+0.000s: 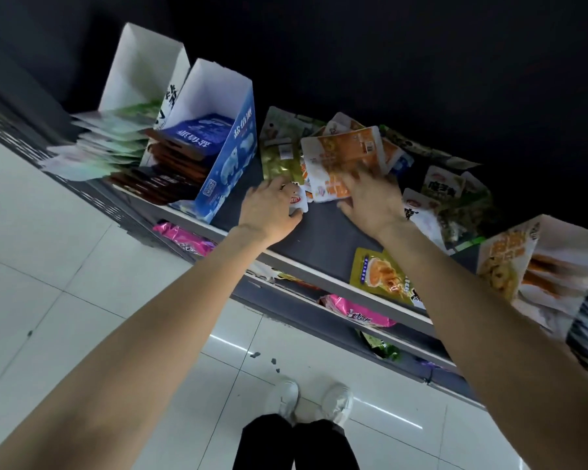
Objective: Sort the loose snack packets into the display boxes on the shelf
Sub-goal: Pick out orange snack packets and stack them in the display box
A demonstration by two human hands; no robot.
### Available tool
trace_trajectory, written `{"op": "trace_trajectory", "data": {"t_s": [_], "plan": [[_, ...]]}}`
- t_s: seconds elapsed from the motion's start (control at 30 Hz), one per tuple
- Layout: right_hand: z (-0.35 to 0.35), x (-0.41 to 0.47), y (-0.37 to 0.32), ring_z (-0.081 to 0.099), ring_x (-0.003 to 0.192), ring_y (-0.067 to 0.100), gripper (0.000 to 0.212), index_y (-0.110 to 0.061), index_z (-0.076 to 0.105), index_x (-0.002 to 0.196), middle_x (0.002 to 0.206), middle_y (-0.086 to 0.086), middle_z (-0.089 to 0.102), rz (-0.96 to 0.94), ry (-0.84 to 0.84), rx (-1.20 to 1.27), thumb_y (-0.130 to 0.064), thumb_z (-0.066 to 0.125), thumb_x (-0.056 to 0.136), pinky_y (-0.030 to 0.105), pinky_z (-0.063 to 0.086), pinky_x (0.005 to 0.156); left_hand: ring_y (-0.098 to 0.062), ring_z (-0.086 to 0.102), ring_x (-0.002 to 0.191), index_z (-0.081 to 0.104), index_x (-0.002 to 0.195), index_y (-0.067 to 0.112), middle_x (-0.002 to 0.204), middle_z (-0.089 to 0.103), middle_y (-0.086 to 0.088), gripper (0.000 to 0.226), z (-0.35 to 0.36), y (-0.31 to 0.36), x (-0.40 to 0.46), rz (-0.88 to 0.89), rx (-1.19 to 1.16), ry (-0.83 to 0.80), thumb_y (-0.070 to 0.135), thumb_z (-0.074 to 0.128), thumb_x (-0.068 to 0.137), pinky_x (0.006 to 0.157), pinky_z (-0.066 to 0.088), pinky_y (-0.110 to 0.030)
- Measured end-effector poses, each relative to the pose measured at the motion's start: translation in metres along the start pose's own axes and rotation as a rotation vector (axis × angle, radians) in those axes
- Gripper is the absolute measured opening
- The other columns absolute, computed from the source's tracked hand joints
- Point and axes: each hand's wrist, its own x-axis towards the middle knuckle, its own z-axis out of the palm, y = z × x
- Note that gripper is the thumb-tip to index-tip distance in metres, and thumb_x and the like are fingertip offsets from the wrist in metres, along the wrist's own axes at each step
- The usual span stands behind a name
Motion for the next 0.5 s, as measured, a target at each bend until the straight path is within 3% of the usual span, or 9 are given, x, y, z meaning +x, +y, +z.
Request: {"op": "trace_trajectory", "data": {"t_s": [0.17,0.33,0.4,0.5], "plan": [[0.001,-0.035,0.003,0.042,0.120,0.030,0.047,-0.021,0.037,0.138,0.135,0.010,0.040,-0.120,-0.030,-0.196,-0.044,0.041,0.097,0.039,0.039,0.095,-0.024,0.041,0.125,0.046,0.132,0.019,0.137,0.045,-0.002,0.047,-0.005,0.004,-0.007,-0.003,-0.017,-0.020,0.041,0.051,0.090,0.097,0.036,-0.040],[-0.005,-0.036,0.012,0.030,0.134,0.033,0.063,-0.015,0.034,0.138,0.148,0.015,0.029,-0.273,-0.162,-0.115,-0.053,0.048,0.090,0.044,0.023,0.111,-0.025,0.042,0.124,0.045,0.130,0.018,0.133,0.049,-0.004,0.048,-0.009,0.007,-0.011,-0.014,-0.004,-0.023,0.041,0.053,0.089,0.097,0.036,-0.040],[-0.009,-0.033,0.011,0.045,0.122,0.033,0.063,-0.013,0.033,0.134,0.138,0.015,0.042,-0.295,-0.141,-0.220,-0.056,0.046,0.090,0.044,0.034,0.102,-0.025,0.043,0.123,0.045,0.130,0.017,0.132,0.050,-0.004,0.048,-0.008,0.006,-0.013,-0.004,0.008,-0.012,0.040,0.054,0.088,0.095,0.036,-0.040],[-0.011,-0.038,0.005,0.062,0.091,0.033,0.050,-0.008,0.031,0.132,0.118,0.023,0.055,-0.447,-0.115,-0.438,-0.044,0.038,0.098,0.039,0.047,0.071,-0.025,0.044,0.122,0.044,0.130,0.017,0.132,0.050,-0.003,0.049,-0.006,0.006,-0.016,0.015,0.022,-0.006,0.040,0.055,0.088,0.095,0.037,-0.040]]}}
